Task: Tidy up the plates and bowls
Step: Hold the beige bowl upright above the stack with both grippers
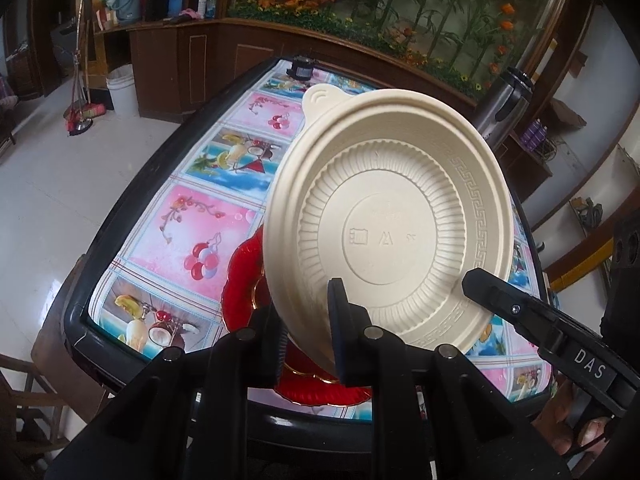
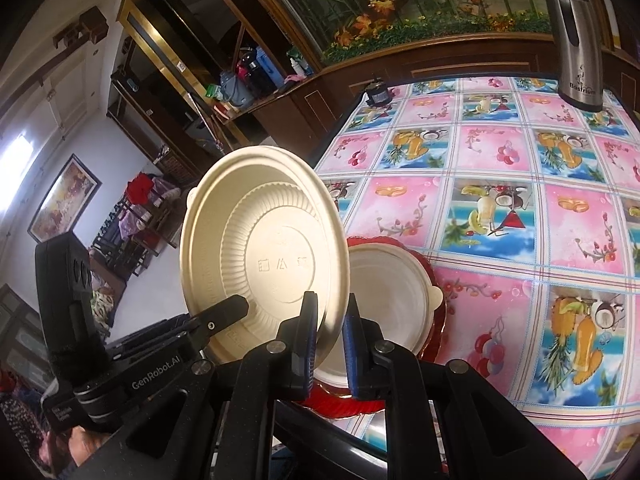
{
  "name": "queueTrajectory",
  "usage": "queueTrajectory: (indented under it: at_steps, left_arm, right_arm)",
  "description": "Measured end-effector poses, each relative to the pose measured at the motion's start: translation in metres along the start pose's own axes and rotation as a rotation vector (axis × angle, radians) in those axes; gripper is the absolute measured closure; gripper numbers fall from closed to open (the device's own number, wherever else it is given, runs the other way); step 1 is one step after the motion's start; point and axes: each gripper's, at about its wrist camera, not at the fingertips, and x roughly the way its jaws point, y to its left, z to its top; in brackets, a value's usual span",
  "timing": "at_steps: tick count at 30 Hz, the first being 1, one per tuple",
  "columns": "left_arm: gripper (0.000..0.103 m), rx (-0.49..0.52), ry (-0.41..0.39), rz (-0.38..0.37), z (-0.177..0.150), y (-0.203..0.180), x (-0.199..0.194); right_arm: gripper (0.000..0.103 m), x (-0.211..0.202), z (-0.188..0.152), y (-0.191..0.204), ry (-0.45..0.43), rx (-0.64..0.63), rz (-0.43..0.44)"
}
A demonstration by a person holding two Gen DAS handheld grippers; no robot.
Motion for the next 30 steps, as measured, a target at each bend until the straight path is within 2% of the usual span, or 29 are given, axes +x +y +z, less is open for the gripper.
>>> queueTrajectory:
  at_steps: [10, 30]
  left_arm:
    - [0.085, 0.013, 0.113, -0.018, -0.013, -0.003, 0.024]
    - [0.084, 0.049, 0.188, -0.019, -0.024, -0.016, 0.039]
  right_arm:
    - [0.091, 0.011, -0.01, -0.02, 0.071, 0.053, 0.005]
    - [0.091, 0.014, -0.024, -0.04, 0.125, 0.092, -0.005]
